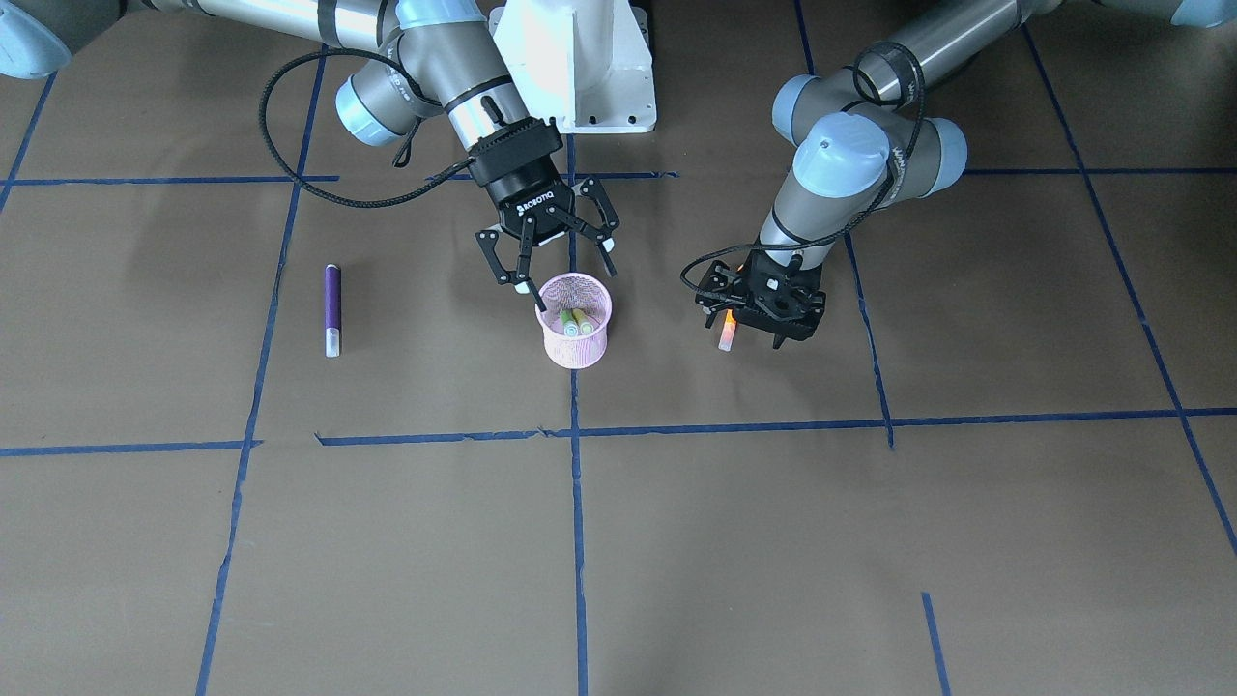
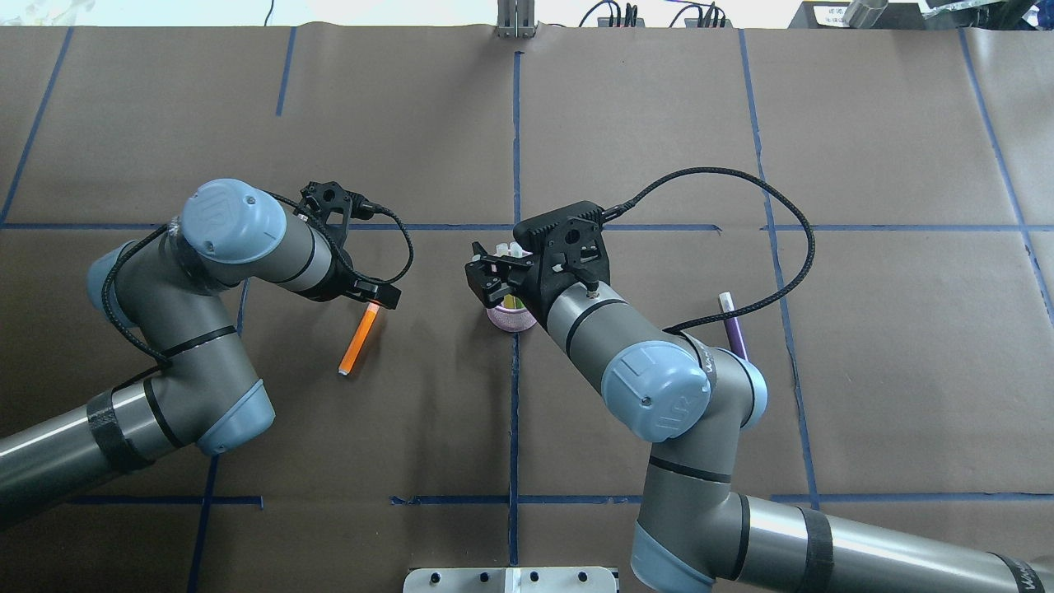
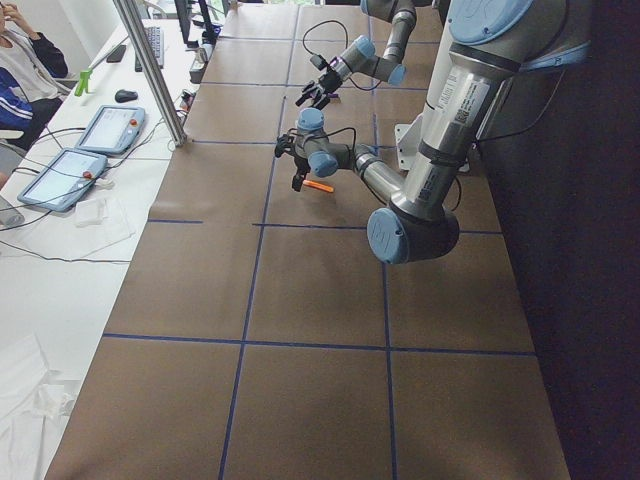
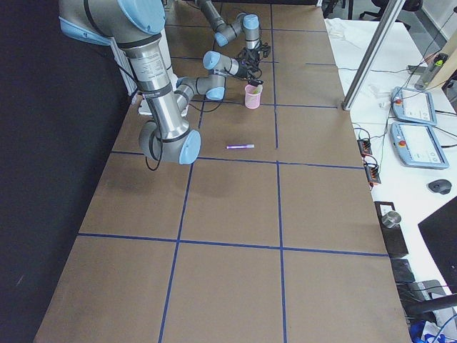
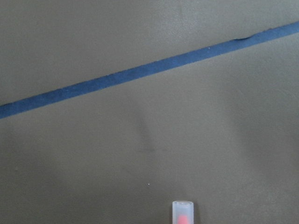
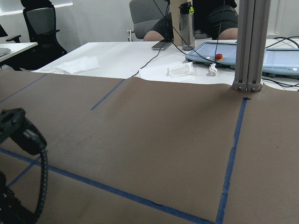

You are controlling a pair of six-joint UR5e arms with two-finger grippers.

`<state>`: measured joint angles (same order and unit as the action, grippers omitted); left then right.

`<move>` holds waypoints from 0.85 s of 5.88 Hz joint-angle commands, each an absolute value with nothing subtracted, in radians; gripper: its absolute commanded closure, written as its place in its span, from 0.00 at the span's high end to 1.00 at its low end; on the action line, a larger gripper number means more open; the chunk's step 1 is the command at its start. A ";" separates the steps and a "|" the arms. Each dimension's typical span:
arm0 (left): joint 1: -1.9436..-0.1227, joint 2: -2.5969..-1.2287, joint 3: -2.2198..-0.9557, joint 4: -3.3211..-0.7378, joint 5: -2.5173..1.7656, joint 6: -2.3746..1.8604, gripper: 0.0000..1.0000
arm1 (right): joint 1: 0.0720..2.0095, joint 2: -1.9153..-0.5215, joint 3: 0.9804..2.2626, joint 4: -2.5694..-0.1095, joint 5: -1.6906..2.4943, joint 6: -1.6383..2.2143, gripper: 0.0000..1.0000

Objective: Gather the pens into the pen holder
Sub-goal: 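Release the yellow highlighter into the cup and raise the right gripper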

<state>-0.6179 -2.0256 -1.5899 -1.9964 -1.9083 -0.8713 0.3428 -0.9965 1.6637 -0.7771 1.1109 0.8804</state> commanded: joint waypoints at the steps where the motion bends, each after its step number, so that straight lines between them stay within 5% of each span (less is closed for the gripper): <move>1: -0.617 -2.032 -1.594 -1.993 -1.908 -0.871 1.00 | 0.423 -1.026 1.798 -0.959 1.300 0.874 1.00; 5: -0.583 -2.033 -1.580 -1.993 -1.902 -0.905 1.00 | 0.677 -1.057 1.865 -1.279 1.757 0.879 1.00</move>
<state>-0.5972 -2.0337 -1.5824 -1.9915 -1.9050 -0.8866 0.6173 -1.0516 1.8645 -1.2457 1.6475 0.8787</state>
